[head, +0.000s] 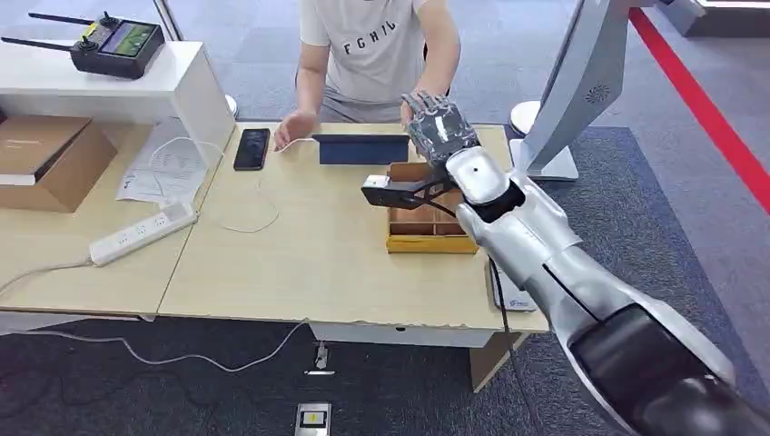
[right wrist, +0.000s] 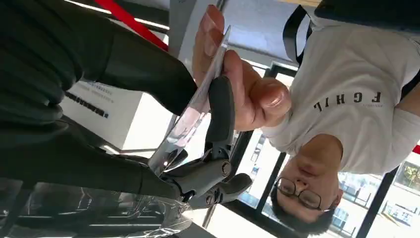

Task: Pass the card to the sensor for recognition and then transmit it.

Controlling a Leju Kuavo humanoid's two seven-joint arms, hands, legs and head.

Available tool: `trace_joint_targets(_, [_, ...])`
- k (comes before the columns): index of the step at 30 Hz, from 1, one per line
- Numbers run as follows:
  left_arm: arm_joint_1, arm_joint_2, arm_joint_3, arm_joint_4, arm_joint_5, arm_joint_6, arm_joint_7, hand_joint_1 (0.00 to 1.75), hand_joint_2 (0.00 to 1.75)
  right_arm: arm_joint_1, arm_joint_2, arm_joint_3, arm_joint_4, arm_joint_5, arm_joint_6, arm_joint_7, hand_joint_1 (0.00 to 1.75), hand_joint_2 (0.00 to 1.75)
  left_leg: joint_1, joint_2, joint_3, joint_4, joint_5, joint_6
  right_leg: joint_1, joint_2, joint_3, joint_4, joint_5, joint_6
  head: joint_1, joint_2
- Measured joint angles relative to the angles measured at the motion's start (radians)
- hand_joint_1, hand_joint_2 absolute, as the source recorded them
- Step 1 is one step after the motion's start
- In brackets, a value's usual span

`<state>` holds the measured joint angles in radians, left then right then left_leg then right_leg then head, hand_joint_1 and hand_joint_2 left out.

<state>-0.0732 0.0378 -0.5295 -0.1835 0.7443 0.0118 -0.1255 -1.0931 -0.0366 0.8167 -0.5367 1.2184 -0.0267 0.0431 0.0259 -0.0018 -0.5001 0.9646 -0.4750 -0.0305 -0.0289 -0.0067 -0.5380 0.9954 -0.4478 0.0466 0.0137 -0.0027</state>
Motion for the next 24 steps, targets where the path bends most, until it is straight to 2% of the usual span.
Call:
trace_joint_targets(5, [0.002, 0.000, 0.000, 0.000, -0.002, 0.006, 0.000, 0.00, 0.00, 0.000, 0.000, 0.007, 0.031, 0.005, 0.002, 0.002, 1.75, 1.75, 0.000, 0.000, 0.000, 0.000, 0.000, 0.000, 0.000, 0.000, 0.000, 0.000, 0.000, 0.000, 0.000, 0.000])
trace_joint_targets(6, [0.002, 0.000, 0.000, 0.000, -0.002, 0.005, -0.001, 0.00, 0.00, 0.000, 0.000, 0.008, 0.037, 0.006, 0.003, 0.002, 0.35, 1.75, 0.000, 0.000, 0.000, 0.000, 0.000, 0.000, 0.000, 0.000, 0.000, 0.000, 0.000, 0.000, 0.000, 0.000])
trace_joint_targets(7, [0.002, 0.000, 0.000, 0.000, -0.003, 0.003, -0.002, 0.00, 0.00, 0.000, 0.000, 0.010, 0.040, 0.008, 0.005, 0.002, 0.00, 1.75, 0.000, 0.000, 0.000, 0.000, 0.000, 0.000, 0.000, 0.000, 0.000, 0.000, 0.000, 0.000, 0.000, 0.000])
trace_joint_targets(8, [0.002, 0.000, 0.000, 0.000, -0.003, 0.003, -0.003, 0.00, 0.00, 0.000, -0.001, 0.012, 0.044, 0.004, 0.006, -0.004, 0.00, 0.00, 0.000, 0.000, 0.000, 0.000, 0.000, 0.000, 0.000, 0.000, 0.000, 0.000, 0.000, 0.000, 0.000, 0.000])
trace_joint_targets(11, [0.002, 0.000, 0.000, 0.000, -0.004, 0.000, -0.003, 0.00, 0.00, 0.003, -0.006, 0.010, 0.052, -0.042, 0.021, -0.059, 0.00, 0.00, 0.000, 0.000, 0.000, 0.000, 0.000, 0.000, 0.000, 0.000, 0.000, 0.000, 0.000, 0.000, 0.000, 0.000])
trace_joint_targets(15, [0.003, 0.000, 0.000, 0.000, -0.002, -0.001, -0.003, 0.00, 0.00, 0.008, -0.011, 0.011, 0.063, -0.030, 0.032, -0.040, 0.00, 0.00, 0.000, 0.000, 0.000, 0.000, 0.000, 0.000, 0.000, 0.000, 0.000, 0.000, 0.000, 0.000, 0.000, 0.000])
trace_joint_targets(24, [0.003, 0.000, 0.000, 0.000, 0.001, 0.003, 0.000, 0.00, 0.00, 0.015, -0.020, 0.014, 0.072, -0.018, -0.018, -0.003, 0.00, 0.00, 0.000, 0.000, 0.000, 0.000, 0.000, 0.000, 0.000, 0.000, 0.000, 0.000, 0.000, 0.000, 0.000, 0.000])
